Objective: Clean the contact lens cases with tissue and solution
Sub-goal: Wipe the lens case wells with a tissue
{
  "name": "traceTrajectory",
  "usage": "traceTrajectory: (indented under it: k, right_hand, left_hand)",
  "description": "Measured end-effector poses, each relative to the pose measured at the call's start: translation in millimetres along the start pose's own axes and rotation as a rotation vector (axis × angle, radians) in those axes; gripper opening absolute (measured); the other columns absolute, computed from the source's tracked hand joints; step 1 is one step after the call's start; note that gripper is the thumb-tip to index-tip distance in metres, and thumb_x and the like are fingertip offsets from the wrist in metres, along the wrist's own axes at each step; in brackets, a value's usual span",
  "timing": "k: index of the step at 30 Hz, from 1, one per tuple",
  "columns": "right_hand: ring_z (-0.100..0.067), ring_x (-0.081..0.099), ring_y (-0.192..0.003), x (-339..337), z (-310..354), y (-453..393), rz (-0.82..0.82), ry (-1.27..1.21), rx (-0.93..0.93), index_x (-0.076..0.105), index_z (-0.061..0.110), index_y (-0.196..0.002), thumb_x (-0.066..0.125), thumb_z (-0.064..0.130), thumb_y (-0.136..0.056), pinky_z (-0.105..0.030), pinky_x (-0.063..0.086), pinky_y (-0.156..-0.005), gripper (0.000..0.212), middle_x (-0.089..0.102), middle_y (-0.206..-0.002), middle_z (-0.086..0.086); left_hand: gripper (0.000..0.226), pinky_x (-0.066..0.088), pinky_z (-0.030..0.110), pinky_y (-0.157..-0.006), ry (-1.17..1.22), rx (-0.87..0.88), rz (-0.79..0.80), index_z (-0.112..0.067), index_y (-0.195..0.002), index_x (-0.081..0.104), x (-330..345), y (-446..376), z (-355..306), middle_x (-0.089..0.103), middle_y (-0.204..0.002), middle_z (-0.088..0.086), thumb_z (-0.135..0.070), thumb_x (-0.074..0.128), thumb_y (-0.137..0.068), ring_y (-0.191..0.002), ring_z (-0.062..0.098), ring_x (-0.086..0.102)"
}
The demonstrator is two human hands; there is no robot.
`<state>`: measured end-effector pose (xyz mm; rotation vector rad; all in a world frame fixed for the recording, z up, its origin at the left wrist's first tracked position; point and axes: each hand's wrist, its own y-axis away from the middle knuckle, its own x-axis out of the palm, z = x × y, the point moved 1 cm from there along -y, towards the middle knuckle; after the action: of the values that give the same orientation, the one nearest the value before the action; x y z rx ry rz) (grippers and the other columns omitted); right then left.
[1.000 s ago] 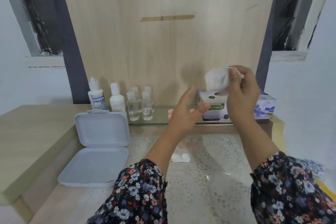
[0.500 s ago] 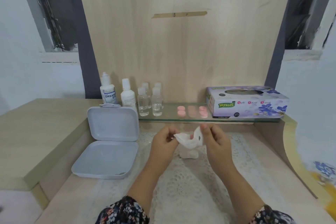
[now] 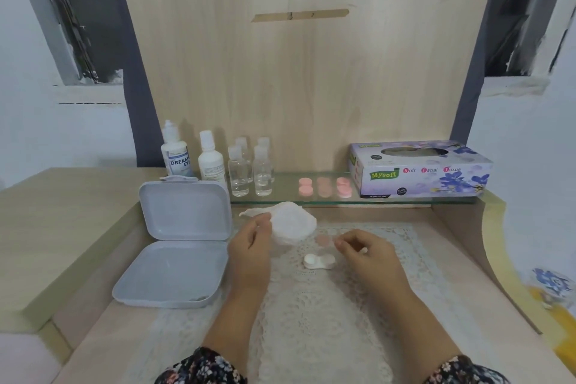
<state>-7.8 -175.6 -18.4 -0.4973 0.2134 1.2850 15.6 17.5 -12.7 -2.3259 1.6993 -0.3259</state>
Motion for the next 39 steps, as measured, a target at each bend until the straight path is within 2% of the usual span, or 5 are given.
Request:
traceTrajectory:
  k: [3,13,24,30,39]
  right_hand:
    - [-0.002,0.057,-0.083,1.8,2.0,1.2,-0.005,0.022,-0.049,0.07,0.031,-0.081,0.062,0.031,-0.091,-0.02,0.041,-0.07,0.013,0.066,-0.082,0.016]
    - [-0.002,0.068,-0.084,9.6,8.5,0.8,0.081,-0.399,0.06,0.071,0.024,-0.106,0.073,0.016,-0.083,-0.013,0.05,-0.072,0.025,0.074,-0.093,0.003]
    - [-0.012,0.071,-0.079,15.8,12.0,1.1,0.124,-0.614,0.055,0.07,0.008,-0.107,0.06,-0.008,-0.087,-0.019,0.054,-0.066,0.028,0.075,-0.089,-0.008]
    - [-0.02,0.07,-0.08,14.9,13.4,-1.5,0.124,-0.722,0.08,0.065,0.009,-0.108,0.058,-0.004,-0.09,-0.026,0.058,-0.067,0.024,0.071,-0.09,-0.013]
    - [-0.023,0.069,-0.082,17.6,13.7,-3.0,0.154,-0.661,0.089,0.067,0.006,-0.102,0.058,-0.005,-0.089,-0.03,0.058,-0.069,0.019,0.072,-0.088,-0.011]
  left_hand:
    - [0.02,0.048,0.022,-0.078,-0.027,0.07,0.055,-0.033,-0.094,0.071,0.8,4.8,-3.0,0.071,-0.09,-0.015,-0.045,0.056,-0.087,-0.086,0.007,0.061]
    - [0.034,0.046,0.012,-0.078,-0.035,0.101,0.307,-0.029,-0.082,0.071,16.6,10.4,5.7,0.071,-0.09,-0.021,0.005,0.07,-0.08,-0.09,-0.001,0.064]
    - [0.06,0.046,0.012,-0.08,-0.038,0.116,0.373,-0.044,-0.117,0.052,17.3,12.3,-2.4,0.059,-0.119,-0.018,0.005,0.065,-0.083,-0.101,0.003,0.057]
    - [0.091,0.05,0.026,-0.088,0.211,-0.212,0.455,-0.032,-0.148,0.024,15.8,4.9,-1.4,0.05,-0.137,0.0,-0.036,0.075,-0.074,-0.113,0.011,0.059]
    - [0.057,0.058,0.033,-0.079,0.441,-0.282,0.418,-0.013,-0.13,0.052,18.4,-2.5,0.9,0.072,-0.107,0.011,0.012,0.064,-0.08,-0.098,0.023,0.069]
